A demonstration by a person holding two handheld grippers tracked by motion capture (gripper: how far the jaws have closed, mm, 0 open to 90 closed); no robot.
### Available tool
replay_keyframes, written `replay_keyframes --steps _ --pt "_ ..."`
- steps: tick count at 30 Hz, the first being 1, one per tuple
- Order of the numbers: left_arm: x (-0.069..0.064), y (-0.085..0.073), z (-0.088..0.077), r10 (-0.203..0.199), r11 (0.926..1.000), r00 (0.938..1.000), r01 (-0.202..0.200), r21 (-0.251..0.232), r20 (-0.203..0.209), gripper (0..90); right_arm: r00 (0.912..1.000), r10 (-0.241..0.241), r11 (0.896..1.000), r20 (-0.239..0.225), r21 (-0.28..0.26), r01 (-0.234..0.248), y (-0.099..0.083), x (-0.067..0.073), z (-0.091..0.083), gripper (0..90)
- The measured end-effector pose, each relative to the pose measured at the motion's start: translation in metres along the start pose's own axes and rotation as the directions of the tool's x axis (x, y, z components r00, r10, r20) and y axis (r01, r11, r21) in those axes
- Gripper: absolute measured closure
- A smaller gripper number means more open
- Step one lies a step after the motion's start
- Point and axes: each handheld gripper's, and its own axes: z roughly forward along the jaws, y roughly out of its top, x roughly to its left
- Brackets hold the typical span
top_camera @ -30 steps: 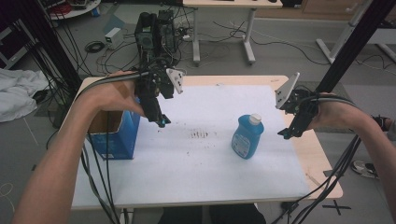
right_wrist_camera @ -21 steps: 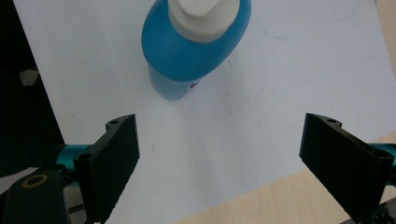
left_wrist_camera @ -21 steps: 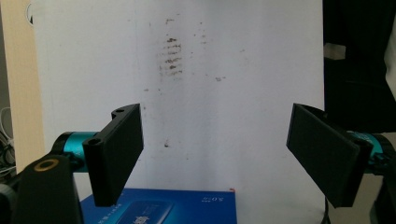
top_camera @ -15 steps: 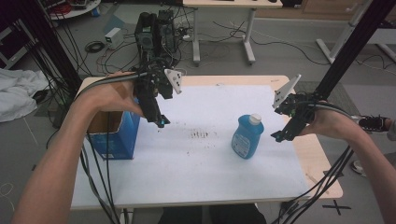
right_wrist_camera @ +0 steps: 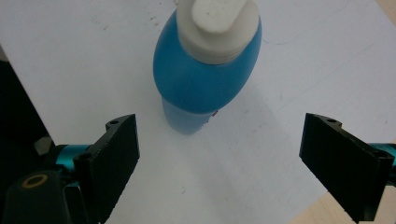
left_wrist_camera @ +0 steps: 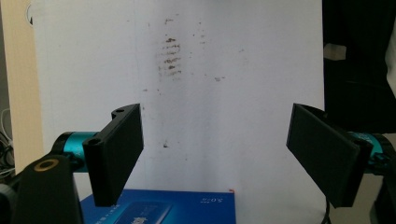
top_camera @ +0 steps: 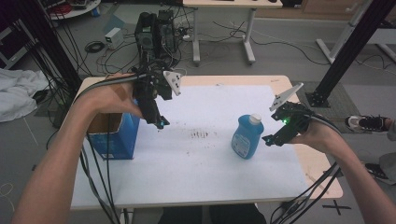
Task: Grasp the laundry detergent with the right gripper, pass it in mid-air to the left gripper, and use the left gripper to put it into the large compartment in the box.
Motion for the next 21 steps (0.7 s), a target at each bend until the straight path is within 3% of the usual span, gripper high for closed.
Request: replay_keyframes --steps 1,2,8,9,13,17,21 --pt "-0.001 0.000 0.000 -0.011 0.9999 0.9999 0.011 -0.003 -0.001 18.8 0.9995 0.028 0.999 0.015 -0.028 -0.027 -0.001 0.002 0.003 11.2" --pt "-0.001 0.000 0.001 -0.009 1.0000 1.0000 0.009 -0.001 0.000 18.8 0.9998 0.015 1.000 0.016 -0.028 -0.015 -0.002 0.002 0.004 11.2" --pt "-0.001 -0.001 0.002 -0.008 1.0000 1.0000 0.008 -0.003 0.002 18.8 0.9953 0.097 0.990 0.002 -0.099 -0.096 -0.007 0.007 0.008 11.2" --pt "-0.001 -0.001 0.002 -0.009 0.9999 1.0000 0.009 -0.005 0.001 18.8 0.9964 0.084 0.989 0.006 -0.125 -0.083 -0.007 0.006 0.010 11.2" --pt "-0.001 0.000 0.002 -0.007 1.0000 1.0000 0.007 -0.004 0.000 18.8 0.9909 0.131 0.983 0.029 -0.136 -0.126 -0.008 0.010 0.014 11.2" --pt "-0.001 0.000 0.003 -0.005 1.0000 1.0000 0.005 -0.008 0.003 18.8 0.9883 0.150 0.976 0.027 -0.164 -0.144 -0.009 0.012 0.022 11.3" --pt "-0.001 -0.002 0.003 -0.005 1.0000 1.0000 0.005 -0.004 0.001 18.8 0.9851 0.169 0.975 0.034 -0.154 -0.162 -0.009 0.014 0.030 11.2"
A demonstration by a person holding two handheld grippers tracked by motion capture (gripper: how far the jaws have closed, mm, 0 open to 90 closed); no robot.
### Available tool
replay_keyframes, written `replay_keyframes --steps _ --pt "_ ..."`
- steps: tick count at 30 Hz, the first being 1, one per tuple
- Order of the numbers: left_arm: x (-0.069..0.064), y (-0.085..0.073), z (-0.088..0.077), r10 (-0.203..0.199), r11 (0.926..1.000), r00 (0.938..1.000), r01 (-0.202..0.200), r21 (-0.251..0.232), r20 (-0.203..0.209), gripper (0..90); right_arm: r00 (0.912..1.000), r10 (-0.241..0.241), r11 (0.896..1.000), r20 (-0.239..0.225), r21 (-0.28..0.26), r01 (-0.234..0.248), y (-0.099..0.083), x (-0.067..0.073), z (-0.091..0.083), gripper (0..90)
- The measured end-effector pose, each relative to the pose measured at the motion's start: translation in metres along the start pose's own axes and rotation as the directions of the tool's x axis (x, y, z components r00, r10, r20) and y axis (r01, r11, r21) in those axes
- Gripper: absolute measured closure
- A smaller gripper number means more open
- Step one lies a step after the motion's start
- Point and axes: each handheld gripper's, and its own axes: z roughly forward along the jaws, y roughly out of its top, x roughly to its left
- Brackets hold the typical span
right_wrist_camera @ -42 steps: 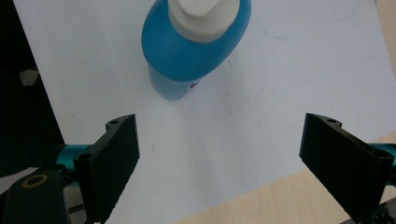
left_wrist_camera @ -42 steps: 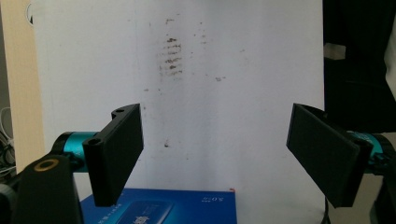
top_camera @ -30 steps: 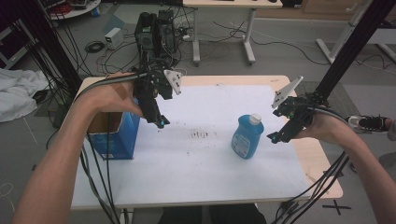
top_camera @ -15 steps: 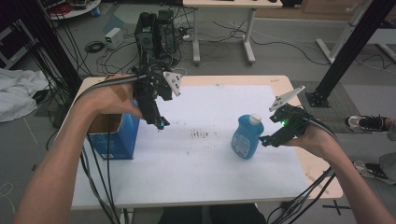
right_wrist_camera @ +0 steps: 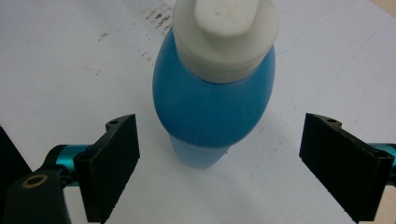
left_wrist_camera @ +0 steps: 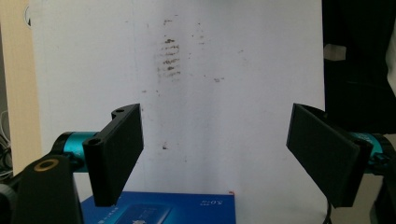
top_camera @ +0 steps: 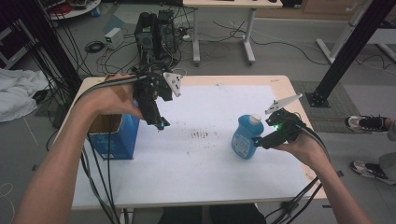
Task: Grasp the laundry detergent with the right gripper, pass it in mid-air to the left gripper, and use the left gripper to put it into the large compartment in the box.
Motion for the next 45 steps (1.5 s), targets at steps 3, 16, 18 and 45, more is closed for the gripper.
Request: replay_keyframes --steps 3,16,18,45 --pt "0.000 -0.001 0.000 -0.003 1.0000 1.0000 0.003 -0.002 0.001 18.8 0.9999 0.014 1.000 -0.001 -0.021 -0.014 -0.002 0.001 0.004 11.3" --pt "0.000 -0.003 0.004 -0.016 0.9998 0.9999 0.016 -0.013 0.002 18.8 0.9969 0.067 0.997 0.041 -0.052 -0.065 -0.006 0.009 0.023 11.2" --pt "0.000 -0.004 0.004 -0.015 0.9998 0.9999 0.015 -0.009 0.005 18.8 0.9963 0.075 0.996 0.044 -0.061 -0.072 -0.006 0.010 0.025 11.2" --pt "0.000 -0.008 0.009 -0.025 0.9996 0.9997 0.025 -0.011 0.008 18.8 0.9961 0.062 0.995 0.063 -0.078 -0.057 -0.005 0.012 0.041 15.8"
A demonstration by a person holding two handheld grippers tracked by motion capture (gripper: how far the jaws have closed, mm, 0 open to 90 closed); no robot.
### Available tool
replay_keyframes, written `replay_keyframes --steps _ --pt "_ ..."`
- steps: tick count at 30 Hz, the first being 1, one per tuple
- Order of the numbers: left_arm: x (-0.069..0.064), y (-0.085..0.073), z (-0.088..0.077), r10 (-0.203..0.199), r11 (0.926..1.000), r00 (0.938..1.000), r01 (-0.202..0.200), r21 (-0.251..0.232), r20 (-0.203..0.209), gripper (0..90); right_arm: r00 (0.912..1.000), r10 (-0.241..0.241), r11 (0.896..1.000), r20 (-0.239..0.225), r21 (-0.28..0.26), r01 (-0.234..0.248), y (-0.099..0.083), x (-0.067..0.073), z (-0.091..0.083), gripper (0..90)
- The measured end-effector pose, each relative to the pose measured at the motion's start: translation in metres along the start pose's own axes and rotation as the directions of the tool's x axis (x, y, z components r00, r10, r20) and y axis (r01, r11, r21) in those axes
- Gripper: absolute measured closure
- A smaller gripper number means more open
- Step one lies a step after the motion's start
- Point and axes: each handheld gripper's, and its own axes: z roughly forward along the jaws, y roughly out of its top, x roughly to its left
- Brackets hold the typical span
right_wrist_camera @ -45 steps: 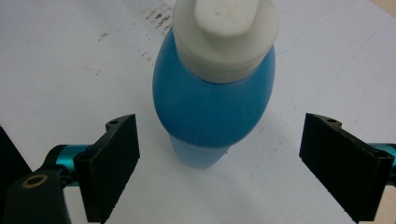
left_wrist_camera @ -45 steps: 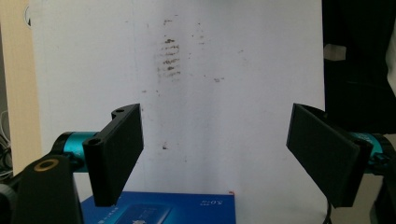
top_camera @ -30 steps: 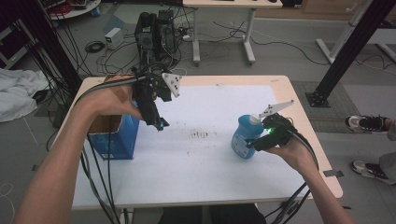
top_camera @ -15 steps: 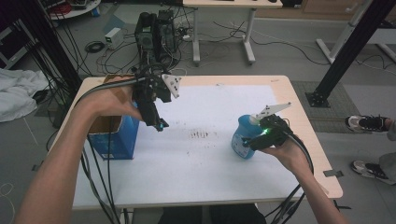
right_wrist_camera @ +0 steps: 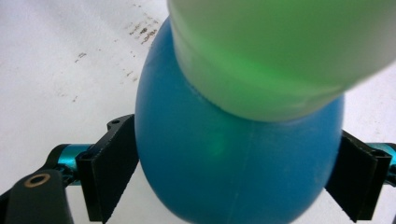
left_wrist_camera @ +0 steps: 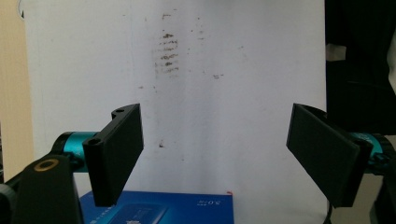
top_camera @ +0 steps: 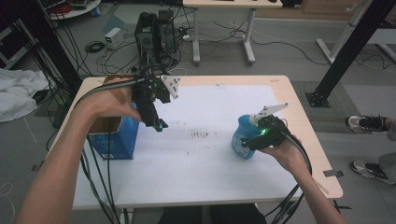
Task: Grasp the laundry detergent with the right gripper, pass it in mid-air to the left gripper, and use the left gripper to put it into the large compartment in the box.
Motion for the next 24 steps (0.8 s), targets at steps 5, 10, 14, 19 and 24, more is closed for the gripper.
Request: replay_keyframes --steps 5,10,14,19,24 --pt "0.0004 -0.0006 -0.0003 -0.001 1.0000 1.0000 0.001 0.004 -0.002 18.8 1.0000 0.003 1.000 -0.006 -0.015 -0.003 -0.0002 0.0006 0.0002 17.5" --pt "0.0002 -0.0007 0.0006 -0.003 1.0000 1.0000 0.003 0.000 0.000 18.8 1.0000 0.005 1.000 0.001 -0.021 -0.005 -0.0003 0.0006 0.0000 19.0" --pt "0.0005 -0.0013 0.0011 -0.004 1.0000 1.0000 0.004 -0.003 0.001 18.8 1.0000 0.002 1.000 -0.001 -0.028 -0.002 -0.0017 -0.0004 0.0012 23.6" --pt "0.0006 -0.0014 0.0021 -0.004 1.0000 1.0000 0.004 -0.003 0.002 18.8 1.0000 -0.004 1.000 -0.002 -0.026 0.004 -0.0034 0.0001 0.0033 24.8" --pt "0.0011 -0.0013 0.0028 -0.002 1.0000 1.0000 0.002 -0.001 0.003 18.8 1.0000 -0.005 0.999 -0.003 -0.037 0.005 -0.0036 0.0007 0.0036 26.3"
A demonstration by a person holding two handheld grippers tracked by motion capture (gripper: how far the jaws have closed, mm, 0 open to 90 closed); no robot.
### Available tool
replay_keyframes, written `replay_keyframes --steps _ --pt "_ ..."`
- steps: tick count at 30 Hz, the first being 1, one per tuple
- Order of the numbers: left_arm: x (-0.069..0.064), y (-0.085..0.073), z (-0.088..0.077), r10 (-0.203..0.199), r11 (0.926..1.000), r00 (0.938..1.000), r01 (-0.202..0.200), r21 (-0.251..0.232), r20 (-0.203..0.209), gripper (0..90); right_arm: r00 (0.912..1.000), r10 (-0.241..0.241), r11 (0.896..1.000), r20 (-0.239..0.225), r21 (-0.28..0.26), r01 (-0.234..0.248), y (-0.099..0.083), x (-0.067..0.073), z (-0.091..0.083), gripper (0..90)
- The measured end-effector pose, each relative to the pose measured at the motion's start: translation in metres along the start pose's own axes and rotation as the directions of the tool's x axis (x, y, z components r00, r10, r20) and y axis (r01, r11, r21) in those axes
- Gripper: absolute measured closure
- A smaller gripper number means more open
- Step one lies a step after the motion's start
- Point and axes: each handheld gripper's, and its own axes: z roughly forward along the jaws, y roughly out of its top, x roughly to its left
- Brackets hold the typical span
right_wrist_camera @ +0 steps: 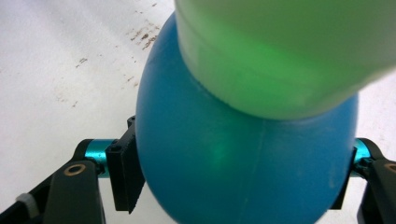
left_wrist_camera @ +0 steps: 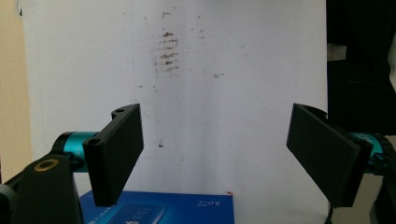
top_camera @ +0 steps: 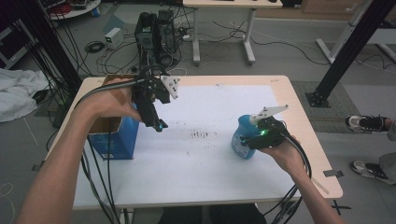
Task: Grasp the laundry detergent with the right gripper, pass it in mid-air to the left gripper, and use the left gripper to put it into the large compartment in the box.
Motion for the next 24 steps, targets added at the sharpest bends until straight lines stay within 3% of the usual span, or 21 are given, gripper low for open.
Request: replay_keyframes --steps 13,19,24 --pt "0.0002 -0.0010 -0.0001 -0.002 1.0000 1.0000 0.002 -0.003 0.000 18.8 1.0000 0.008 1.000 -0.002 -0.002 -0.008 -0.0013 0.0015 0.0009 31.8" --pt "0.0002 -0.0017 -0.0001 -0.001 1.0000 1.0000 0.001 0.001 -0.003 18.8 0.9997 0.012 1.000 0.020 -0.007 -0.011 -0.0016 0.0023 0.0010 33.2" --pt "-0.0002 -0.0023 0.0000 -0.009 1.0000 1.0000 0.009 -0.005 -0.001 18.8 1.0000 0.005 1.000 0.004 -0.008 -0.005 -0.0018 0.0021 0.0021 35.9"
